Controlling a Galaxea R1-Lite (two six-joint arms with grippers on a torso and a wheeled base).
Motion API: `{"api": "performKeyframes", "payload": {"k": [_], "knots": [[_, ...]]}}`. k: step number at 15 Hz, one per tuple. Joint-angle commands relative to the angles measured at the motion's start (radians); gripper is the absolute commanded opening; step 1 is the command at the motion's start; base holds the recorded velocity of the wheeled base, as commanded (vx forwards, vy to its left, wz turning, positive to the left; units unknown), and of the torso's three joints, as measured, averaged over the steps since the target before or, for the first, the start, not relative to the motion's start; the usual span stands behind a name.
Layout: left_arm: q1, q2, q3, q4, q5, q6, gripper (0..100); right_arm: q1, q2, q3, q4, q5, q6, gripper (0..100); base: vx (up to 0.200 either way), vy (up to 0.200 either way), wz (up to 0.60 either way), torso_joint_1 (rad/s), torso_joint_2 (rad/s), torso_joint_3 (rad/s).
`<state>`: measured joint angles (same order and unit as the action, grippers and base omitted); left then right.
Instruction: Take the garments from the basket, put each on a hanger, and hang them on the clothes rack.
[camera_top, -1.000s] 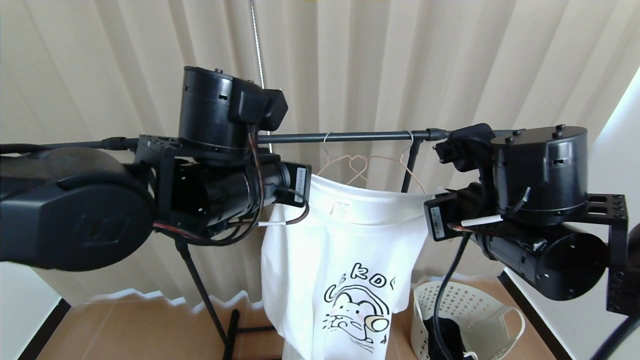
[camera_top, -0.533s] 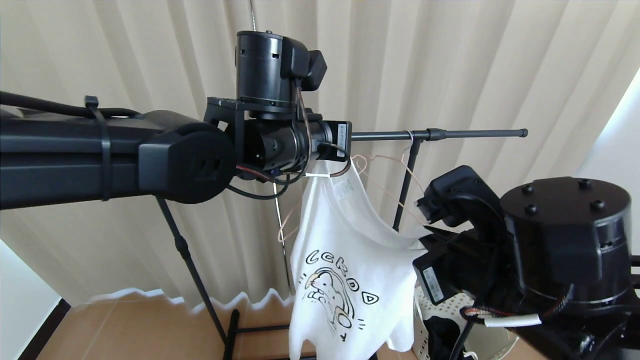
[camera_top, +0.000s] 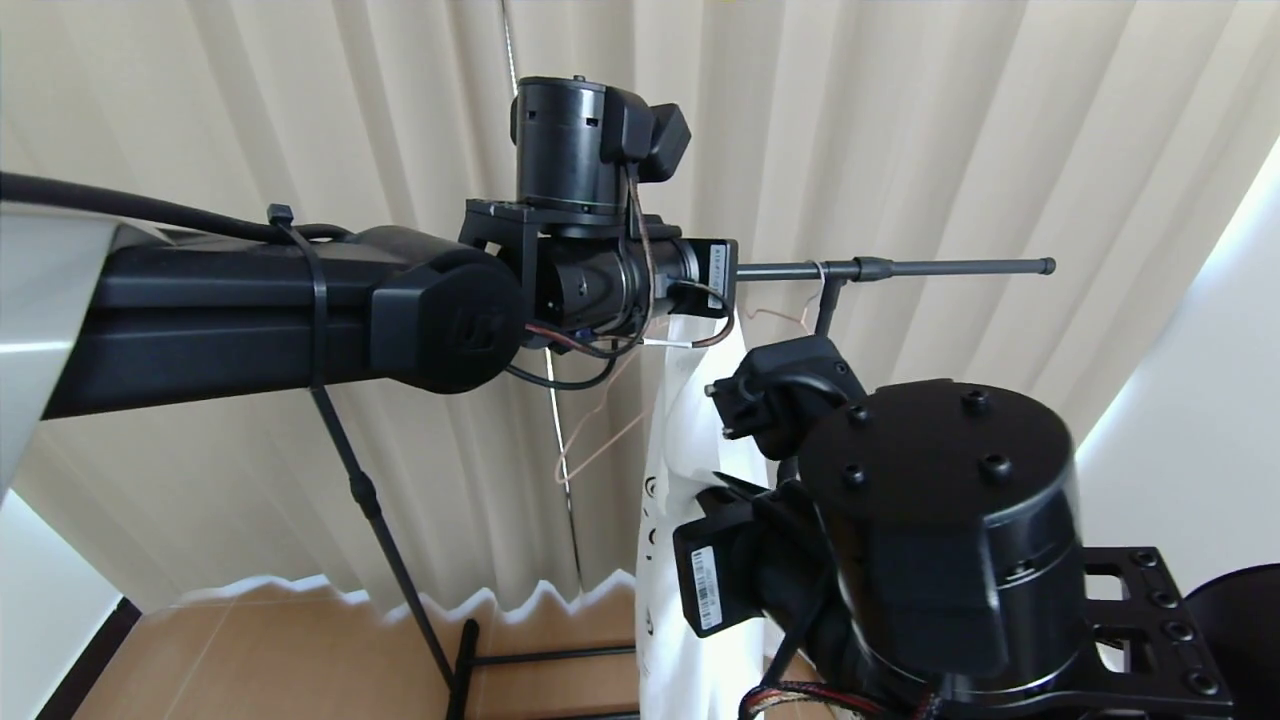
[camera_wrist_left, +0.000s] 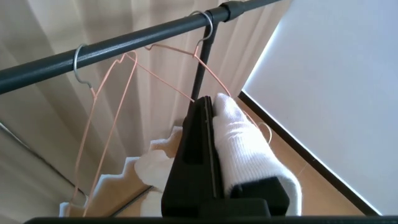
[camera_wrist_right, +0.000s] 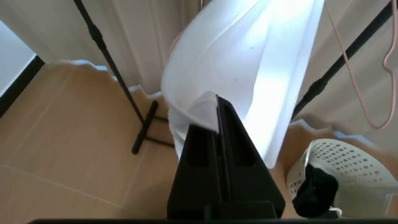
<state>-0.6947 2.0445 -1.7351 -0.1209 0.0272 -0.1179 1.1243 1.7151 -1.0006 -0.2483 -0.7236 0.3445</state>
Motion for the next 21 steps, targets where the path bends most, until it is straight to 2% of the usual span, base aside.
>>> {"api": "performKeyframes", "payload": {"k": [1,4,7,9,11,12,14,15,16,17,18,19,20,21], "knots": [[0.000,-0.001,0.003,0.000,0.002,0.000,0,0.003,0.034,-0.019,0.006,0.000,0.001,0,0.000,0.000,0.00,0.000,0.00,0.000],[0.017,-0.027,0.006,0.015,0.007,0.001,0,-0.046,-0.019,0.027,0.052,-0.002,-0.056,0,0.000,0.000,0.00,0.000,0.00,0.000],[0.060,-0.095,0.005,0.167,0.017,0.004,0,-0.173,-0.097,0.093,0.092,-0.002,-0.183,0,0.000,0.000,0.00,0.000,0.00,0.000],[0.072,-0.133,0.017,0.230,0.030,0.010,0,-0.251,-0.095,0.080,0.089,-0.002,-0.193,0,0.000,0.000,0.00,0.000,0.00,0.000],[0.080,-0.162,0.023,0.317,0.048,0.027,0,-0.276,-0.072,0.066,0.081,-0.002,-0.188,0,0.000,0.000,0.00,0.000,0.00,0.000],[0.076,-0.214,0.089,0.412,0.095,0.063,0,-0.310,-0.022,0.033,0.032,0.000,-0.180,0,0.000,0.000,0.00,0.000,0.00,0.000],[0.075,-0.277,0.200,0.412,0.106,0.093,0,-0.357,0.037,-0.019,-0.026,-0.003,-0.133,0,0.000,0.000,0.00,0.000,0.00,0.000],[0.069,-0.326,0.287,0.411,0.106,0.101,0,-0.393,0.090,-0.105,-0.028,-0.003,-0.114,0,0.000,0.000,0.00,0.000,0.00,0.000],[0.067,-0.336,0.307,0.411,0.106,0.101,0,-0.394,0.104,-0.128,-0.028,-0.003,-0.114,0,0.000,0.000,0.00,0.000,0.00,0.000],[0.040,-0.368,0.391,0.411,0.106,0.096,0,-0.397,0.161,-0.243,-0.020,-0.007,-0.121,0,0.000,0.000,0.00,0.000,0.00,0.000],[0.023,-0.371,0.427,0.408,0.108,0.093,0,-0.396,0.189,-0.291,-0.020,-0.010,-0.122,0,0.000,0.000,0.00,0.000,0.00,0.000],[0.023,-0.371,0.427,0.408,0.108,0.093,0,-0.396,0.189,-0.291,-0.020,-0.010,-0.122,0,0.000,0.000,0.00,0.000,0.00,0.000],[-0.051,-0.369,0.534,0.359,0.109,0.052,0,-0.397,0.285,-0.424,-0.023,-0.010,-0.124,0,0.000,0.000,0.00,0.000,0.00,0.000],[-0.103,-0.363,0.559,0.317,0.114,-0.002,0,-0.396,0.327,-0.472,-0.031,-0.008,-0.122,0,0.000,0.000,0.00,0.000,0.00,0.000]]}}
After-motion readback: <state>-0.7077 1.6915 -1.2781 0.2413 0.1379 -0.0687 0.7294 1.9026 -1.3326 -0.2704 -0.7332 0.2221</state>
